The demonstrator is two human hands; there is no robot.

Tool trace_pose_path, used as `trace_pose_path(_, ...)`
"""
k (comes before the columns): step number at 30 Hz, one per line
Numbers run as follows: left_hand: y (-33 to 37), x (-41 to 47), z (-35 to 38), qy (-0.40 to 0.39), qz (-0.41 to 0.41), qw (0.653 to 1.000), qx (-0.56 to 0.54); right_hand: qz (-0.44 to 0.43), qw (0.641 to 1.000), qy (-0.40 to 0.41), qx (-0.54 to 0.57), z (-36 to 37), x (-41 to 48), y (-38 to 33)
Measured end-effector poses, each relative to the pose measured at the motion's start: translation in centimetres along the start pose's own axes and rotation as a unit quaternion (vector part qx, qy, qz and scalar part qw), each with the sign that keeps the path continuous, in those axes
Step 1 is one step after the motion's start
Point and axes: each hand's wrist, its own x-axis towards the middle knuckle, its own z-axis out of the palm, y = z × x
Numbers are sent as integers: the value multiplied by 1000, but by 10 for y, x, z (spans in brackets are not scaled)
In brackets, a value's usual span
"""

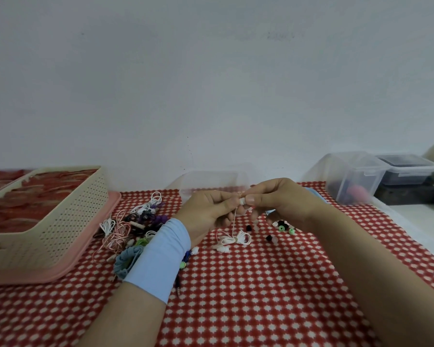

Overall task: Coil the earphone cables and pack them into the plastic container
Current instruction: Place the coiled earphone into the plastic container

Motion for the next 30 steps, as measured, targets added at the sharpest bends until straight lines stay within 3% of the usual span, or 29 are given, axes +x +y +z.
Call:
trace_pose_path(5, 2, -1, -6, 18, 17, 1000, -9, -19, 999, -1, 31, 9, 3, 1)
trace_pose_path(13, 6, -1, -12, 55, 28, 992, 111, -24, 1000, 15, 7, 13, 8, 8)
trace_pose_path(18, 10, -1, -14, 123, 61, 974, 182, -3, 989, 16, -149, 17, 9, 10)
trace_pose_path(21, 11, -8, -15, 131, 70, 975, 163, 12, 944, -64, -323, 32, 6, 9)
trace_pose_path(23, 13, -14, -16, 115, 72, 979, 151, 11, 912, -67, -404, 46, 6, 11)
trace_pose_path(26, 17, -25, -19, 110, 75, 979, 154, -15, 901, -11, -433, 54, 9, 15)
trace_pose_path(30, 25, -34, -36, 137, 75, 971, 182, -25, 914, 31, -404, 45, 12, 7)
